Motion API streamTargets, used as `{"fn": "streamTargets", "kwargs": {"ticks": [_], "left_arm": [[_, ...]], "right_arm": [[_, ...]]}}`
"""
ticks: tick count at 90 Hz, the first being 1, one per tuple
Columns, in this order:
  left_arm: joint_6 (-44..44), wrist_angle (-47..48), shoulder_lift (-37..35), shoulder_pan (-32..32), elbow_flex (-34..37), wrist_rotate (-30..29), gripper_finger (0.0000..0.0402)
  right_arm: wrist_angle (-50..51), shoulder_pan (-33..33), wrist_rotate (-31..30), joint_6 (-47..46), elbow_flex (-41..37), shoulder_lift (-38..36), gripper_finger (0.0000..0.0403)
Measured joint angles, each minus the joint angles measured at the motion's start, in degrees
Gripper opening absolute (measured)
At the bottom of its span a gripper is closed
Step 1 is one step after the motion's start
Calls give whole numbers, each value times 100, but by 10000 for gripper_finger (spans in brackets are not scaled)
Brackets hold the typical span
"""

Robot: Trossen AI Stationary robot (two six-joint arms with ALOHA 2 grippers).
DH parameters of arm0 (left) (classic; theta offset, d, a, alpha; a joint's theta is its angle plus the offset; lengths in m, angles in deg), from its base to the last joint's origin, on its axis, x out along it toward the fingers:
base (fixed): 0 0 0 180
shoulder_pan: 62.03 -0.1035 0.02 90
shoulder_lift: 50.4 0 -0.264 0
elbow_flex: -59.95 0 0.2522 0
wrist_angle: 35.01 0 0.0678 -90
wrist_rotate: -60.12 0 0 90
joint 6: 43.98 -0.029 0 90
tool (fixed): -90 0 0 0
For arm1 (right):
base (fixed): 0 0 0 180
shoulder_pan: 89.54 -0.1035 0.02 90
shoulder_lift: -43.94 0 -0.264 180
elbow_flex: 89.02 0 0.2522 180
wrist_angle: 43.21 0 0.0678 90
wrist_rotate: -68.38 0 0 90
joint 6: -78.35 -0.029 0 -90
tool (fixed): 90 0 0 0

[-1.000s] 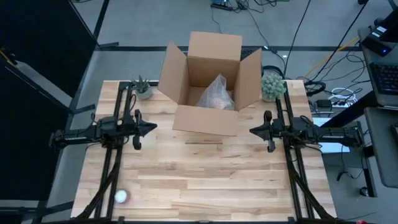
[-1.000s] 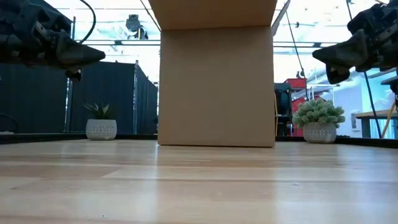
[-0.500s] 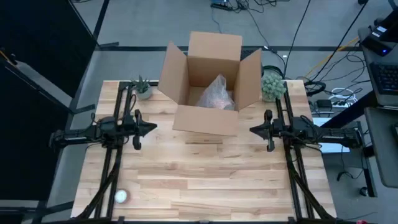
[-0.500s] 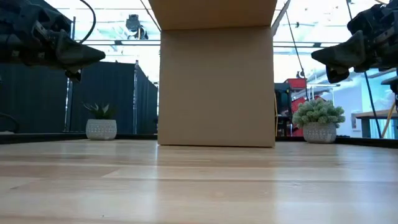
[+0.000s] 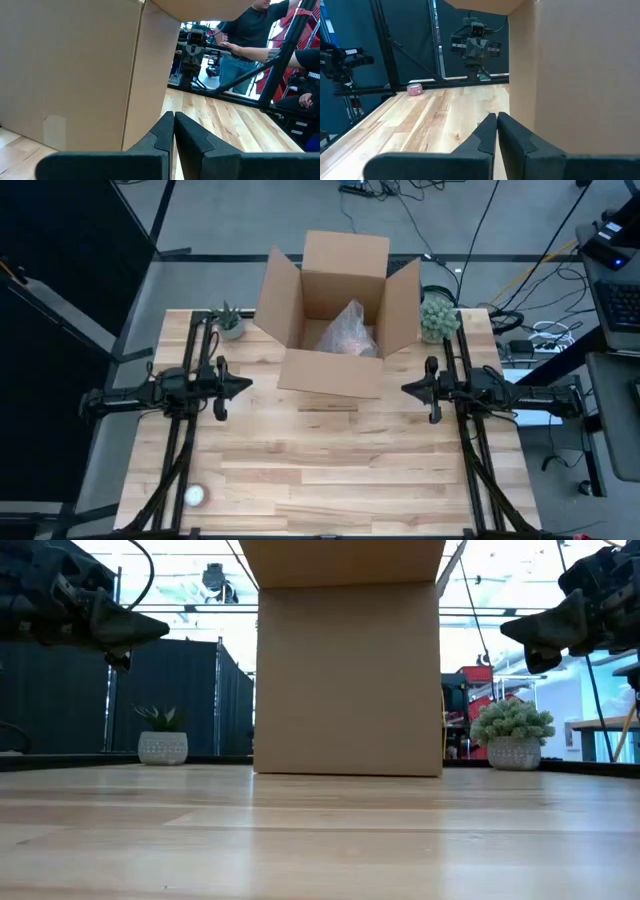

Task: Wrap mug
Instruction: Return to Home Position

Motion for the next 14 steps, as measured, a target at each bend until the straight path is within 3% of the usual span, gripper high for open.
{"fn": "streamTargets", "kwargs": {"ticks": [14], "left_arm": [[0, 0, 0, 0, 0, 0, 3]], "right_arm": [[-2, 0, 0, 0, 0, 0, 2]]}}
